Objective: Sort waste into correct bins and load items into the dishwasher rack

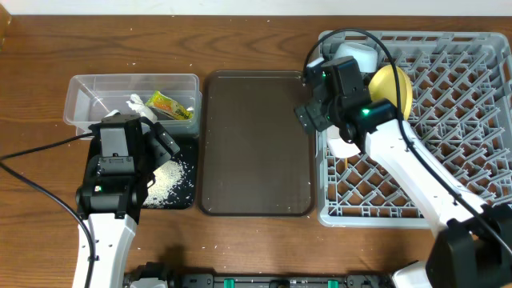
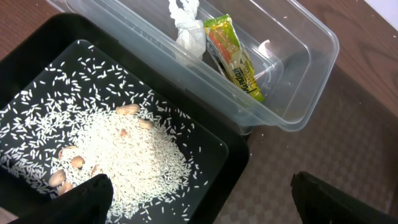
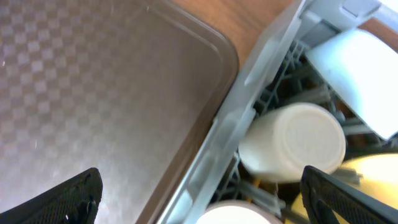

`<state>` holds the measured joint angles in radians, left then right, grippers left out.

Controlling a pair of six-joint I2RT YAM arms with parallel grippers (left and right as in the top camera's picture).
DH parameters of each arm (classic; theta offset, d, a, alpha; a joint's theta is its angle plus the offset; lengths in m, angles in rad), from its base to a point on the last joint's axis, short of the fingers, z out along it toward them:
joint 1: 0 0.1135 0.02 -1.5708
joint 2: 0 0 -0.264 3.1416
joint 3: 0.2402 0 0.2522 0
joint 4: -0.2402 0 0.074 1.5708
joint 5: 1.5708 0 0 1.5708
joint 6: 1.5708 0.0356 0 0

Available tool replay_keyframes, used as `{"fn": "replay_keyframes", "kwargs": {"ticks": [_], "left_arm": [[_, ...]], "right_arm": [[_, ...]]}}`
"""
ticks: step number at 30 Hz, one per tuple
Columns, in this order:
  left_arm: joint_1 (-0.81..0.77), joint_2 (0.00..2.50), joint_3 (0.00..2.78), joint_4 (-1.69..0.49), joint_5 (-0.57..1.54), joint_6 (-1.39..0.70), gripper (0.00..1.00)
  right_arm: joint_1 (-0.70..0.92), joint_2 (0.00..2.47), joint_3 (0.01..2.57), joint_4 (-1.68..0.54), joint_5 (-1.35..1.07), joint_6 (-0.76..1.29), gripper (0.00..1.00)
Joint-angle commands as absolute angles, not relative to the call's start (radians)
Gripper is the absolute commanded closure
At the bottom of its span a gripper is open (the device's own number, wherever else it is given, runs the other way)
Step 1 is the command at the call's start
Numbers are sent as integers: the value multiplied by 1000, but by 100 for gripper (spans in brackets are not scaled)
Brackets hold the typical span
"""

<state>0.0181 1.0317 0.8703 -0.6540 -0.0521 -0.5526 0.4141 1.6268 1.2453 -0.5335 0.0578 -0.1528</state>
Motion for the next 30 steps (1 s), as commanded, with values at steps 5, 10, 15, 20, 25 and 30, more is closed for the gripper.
{"fn": "replay_keyframes", "kwargs": {"ticks": [5, 10, 15, 20, 25, 30], "left_arm": [[22, 1032, 885, -655, -64, -547, 5], [22, 1032, 885, -655, -64, -547, 6], [22, 1032, 885, -655, -64, -548, 5], [22, 1032, 885, -654, -64, -548, 5], [22, 1032, 885, -655, -64, -548, 5], [22, 1032, 885, -655, -64, -548, 5]], "right_arm": [[391, 1398, 1245, -604, 51, -135, 1], [375, 1266, 1240, -625, 117, -136, 1], [320, 1142, 1174, -616, 178, -136, 1], [242, 954, 952, -442, 121, -123, 1], [138, 673, 615, -197, 47, -2, 1], [39, 390, 338, -96, 24, 103, 1]]}}
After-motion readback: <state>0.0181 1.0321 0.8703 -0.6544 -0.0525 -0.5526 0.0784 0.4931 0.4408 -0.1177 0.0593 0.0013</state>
